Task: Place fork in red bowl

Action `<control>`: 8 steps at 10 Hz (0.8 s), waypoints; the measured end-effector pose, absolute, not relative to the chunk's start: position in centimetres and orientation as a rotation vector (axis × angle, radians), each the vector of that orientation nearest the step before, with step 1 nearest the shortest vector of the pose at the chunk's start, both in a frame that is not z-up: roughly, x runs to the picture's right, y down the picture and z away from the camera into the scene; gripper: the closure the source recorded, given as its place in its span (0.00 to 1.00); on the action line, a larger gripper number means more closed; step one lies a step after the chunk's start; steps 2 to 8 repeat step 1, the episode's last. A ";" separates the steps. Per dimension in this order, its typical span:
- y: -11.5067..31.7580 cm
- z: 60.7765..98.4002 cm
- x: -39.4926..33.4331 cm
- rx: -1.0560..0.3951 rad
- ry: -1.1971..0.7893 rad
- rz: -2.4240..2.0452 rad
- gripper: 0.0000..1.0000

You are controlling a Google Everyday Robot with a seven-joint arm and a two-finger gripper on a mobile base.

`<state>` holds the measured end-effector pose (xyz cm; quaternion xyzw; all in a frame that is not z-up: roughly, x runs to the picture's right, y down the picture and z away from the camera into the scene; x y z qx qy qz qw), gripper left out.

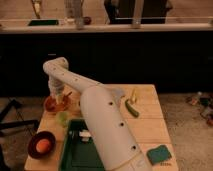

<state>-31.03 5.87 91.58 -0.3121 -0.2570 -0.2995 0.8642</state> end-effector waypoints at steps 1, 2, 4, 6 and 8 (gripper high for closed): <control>5.9 91.6 -31.0 -0.655 -0.538 -0.628 0.20; 5.9 91.6 -31.0 -0.655 -0.538 -0.628 0.20; 5.9 91.6 -31.0 -0.655 -0.538 -0.628 0.20; 5.9 91.6 -31.0 -0.655 -0.538 -0.628 0.20; 5.9 91.6 -31.0 -0.655 -0.538 -0.628 0.20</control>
